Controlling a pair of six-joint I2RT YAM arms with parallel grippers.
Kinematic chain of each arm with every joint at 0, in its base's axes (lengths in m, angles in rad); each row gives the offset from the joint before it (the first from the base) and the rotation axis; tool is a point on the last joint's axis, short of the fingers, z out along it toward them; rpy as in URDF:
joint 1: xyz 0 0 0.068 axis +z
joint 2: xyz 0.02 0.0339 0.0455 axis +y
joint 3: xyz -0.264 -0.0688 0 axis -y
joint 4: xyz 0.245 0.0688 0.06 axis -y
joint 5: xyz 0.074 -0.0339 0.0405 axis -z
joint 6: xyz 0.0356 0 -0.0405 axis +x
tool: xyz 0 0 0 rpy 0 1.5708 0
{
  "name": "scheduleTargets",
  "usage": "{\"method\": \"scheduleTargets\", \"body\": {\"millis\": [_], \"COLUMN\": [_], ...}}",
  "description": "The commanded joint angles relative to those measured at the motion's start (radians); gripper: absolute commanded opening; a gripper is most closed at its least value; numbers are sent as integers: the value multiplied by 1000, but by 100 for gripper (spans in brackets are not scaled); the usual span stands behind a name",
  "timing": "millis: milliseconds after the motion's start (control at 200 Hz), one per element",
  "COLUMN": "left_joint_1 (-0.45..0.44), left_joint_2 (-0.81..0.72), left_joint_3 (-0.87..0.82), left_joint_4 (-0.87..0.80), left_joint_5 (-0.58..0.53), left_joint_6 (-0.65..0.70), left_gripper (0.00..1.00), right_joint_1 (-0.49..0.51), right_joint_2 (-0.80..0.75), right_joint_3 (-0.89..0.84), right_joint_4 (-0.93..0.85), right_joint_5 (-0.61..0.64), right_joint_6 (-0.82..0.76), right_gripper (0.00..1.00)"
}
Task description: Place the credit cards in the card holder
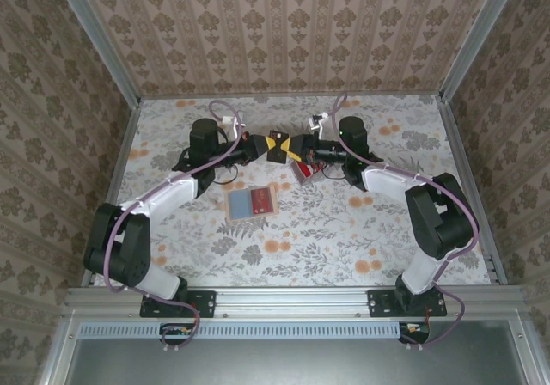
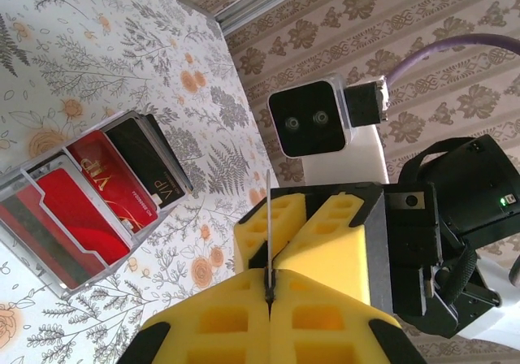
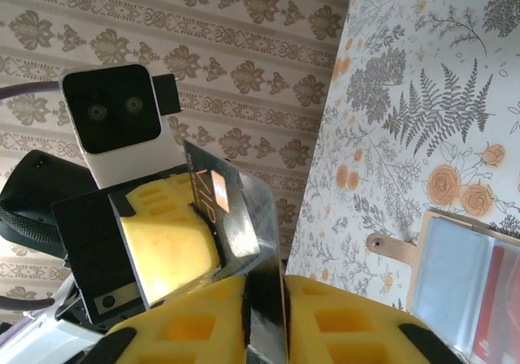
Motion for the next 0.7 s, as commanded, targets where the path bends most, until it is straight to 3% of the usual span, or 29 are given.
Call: {"method": "scheduleTargets", "body": {"millis": [0, 140, 300, 505, 695], "left_joint_1": [6, 15, 46, 98, 133], "left_joint_2": [20, 14, -7, -75, -156], "left_joint_3": [10, 5, -17, -90, -121], "left_joint_4": [35, -54, -183, -349, -616], "left_joint_5": [2, -33, -64, -126, -325], "left_joint_6": [-23, 25, 81, 179, 333], "left_gripper": [0, 0, 24, 29, 30], "right_joint_1": [6, 6, 10, 41, 124], "right_joint_2": [-10, -28, -77, -78, -2], "right_joint_3": [-22, -29, -33, -54, -16], "right_joint_4": [33, -20, -230, -356, -483], "right_joint_5": [-22, 0, 63, 109, 173], "right_joint_6": [6, -36, -186, -283, -394], "right_gripper": [14, 6, 1, 0, 0]}}
